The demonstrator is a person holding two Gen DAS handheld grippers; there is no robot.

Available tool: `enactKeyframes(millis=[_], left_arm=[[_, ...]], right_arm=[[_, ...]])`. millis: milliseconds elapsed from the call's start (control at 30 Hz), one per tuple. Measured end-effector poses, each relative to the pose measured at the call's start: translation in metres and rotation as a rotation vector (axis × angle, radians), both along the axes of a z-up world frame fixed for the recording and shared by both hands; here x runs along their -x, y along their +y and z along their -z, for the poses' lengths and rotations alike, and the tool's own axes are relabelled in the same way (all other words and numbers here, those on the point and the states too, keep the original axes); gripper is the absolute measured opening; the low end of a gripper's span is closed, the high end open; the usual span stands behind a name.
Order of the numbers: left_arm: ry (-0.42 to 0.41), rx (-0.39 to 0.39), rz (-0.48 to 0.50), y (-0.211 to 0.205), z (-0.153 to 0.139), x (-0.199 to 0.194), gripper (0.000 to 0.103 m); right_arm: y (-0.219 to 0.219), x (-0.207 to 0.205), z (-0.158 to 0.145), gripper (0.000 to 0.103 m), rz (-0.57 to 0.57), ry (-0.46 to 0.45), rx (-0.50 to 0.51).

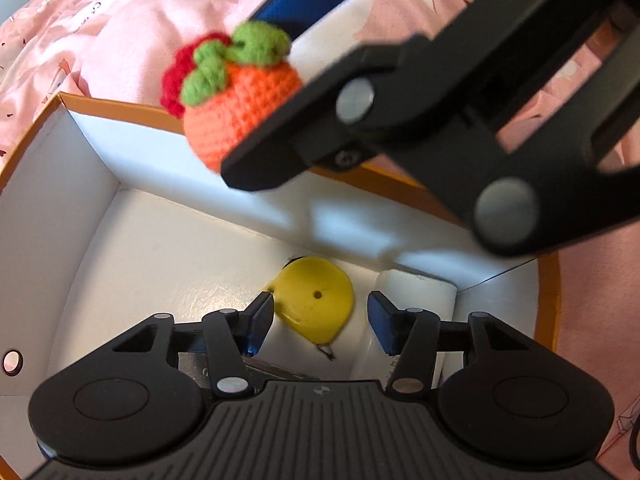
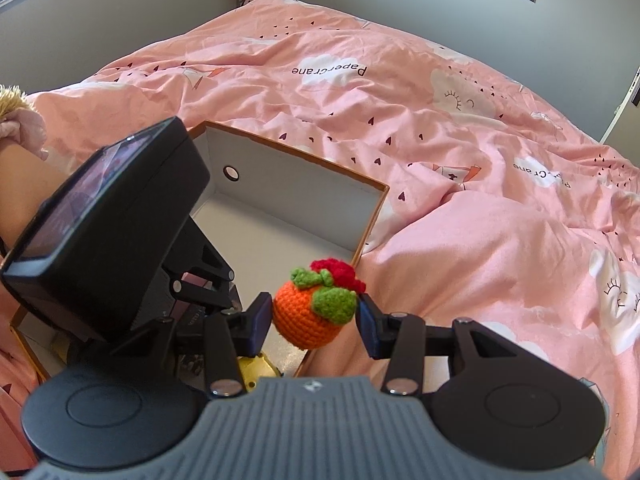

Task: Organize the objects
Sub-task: 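Carry the tape measure into the box and release it with the left gripper while the right carries the persimmon, then lower the persimmon into the box and open the right gripper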

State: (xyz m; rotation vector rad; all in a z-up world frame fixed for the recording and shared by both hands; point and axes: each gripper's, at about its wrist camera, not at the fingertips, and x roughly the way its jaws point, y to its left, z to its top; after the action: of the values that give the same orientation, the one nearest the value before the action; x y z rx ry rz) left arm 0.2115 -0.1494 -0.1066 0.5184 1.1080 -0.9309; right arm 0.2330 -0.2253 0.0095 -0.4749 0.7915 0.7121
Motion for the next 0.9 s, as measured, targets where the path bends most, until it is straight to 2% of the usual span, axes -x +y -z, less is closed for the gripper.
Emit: enactKeyframes(millis=[133,367,500,567,733,900], left_arm=[[-0.030,0.049,-0.039,0.021,-0.017,0.007,0.063],[-0.137,0.110,-0.161,0.083,-0.057,0.028,0.063],[-0.181,0.115,-0.275,0.115,-0.066,0.033,0.063],[-0.194,0.119,-0.321,0.112,-0.068,0.029,0.063],[-0.189,0.131,-0.341,0.100,-0.072,-0.007,0.063],[-0.189,0.149,-0.356,0.108,-0.077,0.003,0.063]], right_arm=[[0.003,0.006,-0.001,0.048,-0.033,-0.005,0.012],[0.018,0.016,0.001,0.048,-0.136,-0.024,0.060],[0.040,0.019,0.017,0.048,-0.257,-0.038,0.199],[0.052,0.020,0.029,0.048,-0.341,-0.048,0.297],[0.077,0.021,0.056,0.048,-0.562,-0.050,0.513],[0.095,0.012,0.085,0.048,-0.674,-0.037,0.688]])
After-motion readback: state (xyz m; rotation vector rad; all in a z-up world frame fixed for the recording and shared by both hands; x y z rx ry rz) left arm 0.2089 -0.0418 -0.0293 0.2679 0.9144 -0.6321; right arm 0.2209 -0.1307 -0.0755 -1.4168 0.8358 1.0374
